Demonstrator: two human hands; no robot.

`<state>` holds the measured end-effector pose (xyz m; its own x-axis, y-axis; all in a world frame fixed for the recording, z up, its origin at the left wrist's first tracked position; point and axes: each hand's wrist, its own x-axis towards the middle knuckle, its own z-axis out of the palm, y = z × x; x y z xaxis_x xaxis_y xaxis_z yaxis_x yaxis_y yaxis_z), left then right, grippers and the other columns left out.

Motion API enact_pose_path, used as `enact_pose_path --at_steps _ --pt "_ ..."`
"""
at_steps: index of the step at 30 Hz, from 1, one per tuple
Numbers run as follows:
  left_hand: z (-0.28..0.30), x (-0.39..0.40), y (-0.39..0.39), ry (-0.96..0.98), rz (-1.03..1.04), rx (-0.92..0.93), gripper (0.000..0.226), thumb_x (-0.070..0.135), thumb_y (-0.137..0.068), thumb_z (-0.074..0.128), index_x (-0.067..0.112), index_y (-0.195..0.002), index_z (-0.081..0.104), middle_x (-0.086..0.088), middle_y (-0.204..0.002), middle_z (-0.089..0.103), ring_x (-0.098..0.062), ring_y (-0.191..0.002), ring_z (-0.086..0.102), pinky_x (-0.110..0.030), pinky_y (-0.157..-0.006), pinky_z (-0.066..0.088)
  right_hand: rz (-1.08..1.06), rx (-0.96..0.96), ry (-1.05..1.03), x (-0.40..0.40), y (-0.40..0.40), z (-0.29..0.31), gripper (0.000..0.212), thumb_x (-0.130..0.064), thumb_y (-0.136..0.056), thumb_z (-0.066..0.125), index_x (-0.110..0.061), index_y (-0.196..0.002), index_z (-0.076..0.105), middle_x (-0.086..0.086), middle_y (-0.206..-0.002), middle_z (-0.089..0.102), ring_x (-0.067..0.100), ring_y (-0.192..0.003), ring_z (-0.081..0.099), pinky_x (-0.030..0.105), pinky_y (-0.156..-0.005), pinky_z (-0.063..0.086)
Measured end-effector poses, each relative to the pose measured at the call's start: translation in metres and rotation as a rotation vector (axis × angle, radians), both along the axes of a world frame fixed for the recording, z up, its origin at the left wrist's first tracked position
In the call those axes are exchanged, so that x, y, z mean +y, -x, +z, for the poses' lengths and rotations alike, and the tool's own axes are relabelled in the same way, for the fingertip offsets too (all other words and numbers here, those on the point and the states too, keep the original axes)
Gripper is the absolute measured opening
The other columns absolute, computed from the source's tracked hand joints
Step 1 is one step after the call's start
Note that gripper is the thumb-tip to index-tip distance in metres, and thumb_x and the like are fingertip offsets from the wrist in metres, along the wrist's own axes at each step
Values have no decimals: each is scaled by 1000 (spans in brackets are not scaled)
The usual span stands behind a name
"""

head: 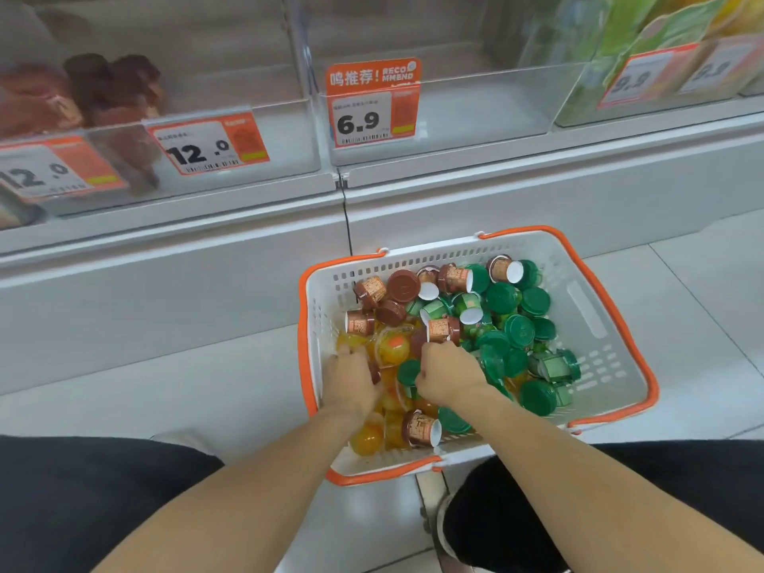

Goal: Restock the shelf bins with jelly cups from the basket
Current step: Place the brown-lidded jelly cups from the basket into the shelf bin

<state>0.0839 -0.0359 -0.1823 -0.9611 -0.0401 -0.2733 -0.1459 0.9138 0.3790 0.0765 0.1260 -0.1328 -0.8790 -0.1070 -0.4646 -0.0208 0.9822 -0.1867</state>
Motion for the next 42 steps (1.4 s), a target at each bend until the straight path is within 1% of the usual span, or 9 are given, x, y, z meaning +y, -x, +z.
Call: enact_pose_path --at_steps 4,11,17,21,24,30,36,40,42 --pt "49 -13 21 -145 -12 -139 27 26 -67 85 16 -84 67 -3 -88 65 -19 -82 65 -29 -63 54 147 -271 -47 -7 -7 5 32 -35 -83 67 -15 -67 49 0 -67 53 24 -76 62 35 -76 58" --pt "113 -35 22 -345 -21 -446 14 25 -79 76 15 -87 73 -3 -100 67 -18 -98 63 -32 -83 58 427 -181 -300 -17 -24 -3 37 -45 -78 76 -16 -96 62 1 -88 60 24 -75 58 31 -66 48" --pt "167 -55 29 -508 26 -517 26 21 -80 69 10 -104 68 -12 -97 72 -15 -71 61 -22 -51 42 383 -159 -319 -21 -39 -21 37 -41 -86 69 -15 -112 62 4 -104 67 25 -94 66 33 -73 50" --pt "206 -73 38 -618 31 -561 16 26 -64 62 16 -72 71 -4 -78 67 -13 -54 53 -23 -49 33 357 -224 -293 -24 -34 -9 32 -41 -83 71 -16 -101 60 2 -96 63 22 -85 61 34 -77 55" --pt "211 -92 46 -625 50 -585 19 28 -81 56 14 -72 65 -4 -75 64 -16 -51 51 -24 -50 32 313 -390 -238 -30 -20 14 44 -50 -73 78 -13 -88 59 0 -87 63 21 -77 60 33 -74 56" --pt "237 -129 65 -462 -8 -548 30 45 -90 64 19 -75 67 1 -77 60 -15 -58 50 -25 -51 35 186 -589 229 -44 39 117 43 -63 -67 78 -24 -56 68 -5 -54 59 11 -49 51 25 -61 42" --pt "280 -154 70 -475 -64 -446 55 70 -85 53 21 -96 75 14 -75 59 -8 -72 50 -23 -68 38 13 -346 1060 -72 78 196 39 -40 -74 85 -10 -99 78 7 -90 75 19 -81 70 27 -75 53" --pt "294 -164 76 -781 65 -279 51 66 -89 51 24 -107 74 15 -96 74 -3 -75 59 -24 -76 46 0 -96 1239 -118 94 227 31 -22 -77 76 -11 -106 76 12 -103 76 27 -97 73 33 -83 59" --pt "300 -172 80 -904 156 -183 43 56 -92 56 20 -104 76 11 -86 76 -4 -69 63 -24 -71 47 8 -8 1253 -137 102 237 34 -19 -75 77 -10 -108 74 9 -101 77 25 -95 73 32 -80 59"
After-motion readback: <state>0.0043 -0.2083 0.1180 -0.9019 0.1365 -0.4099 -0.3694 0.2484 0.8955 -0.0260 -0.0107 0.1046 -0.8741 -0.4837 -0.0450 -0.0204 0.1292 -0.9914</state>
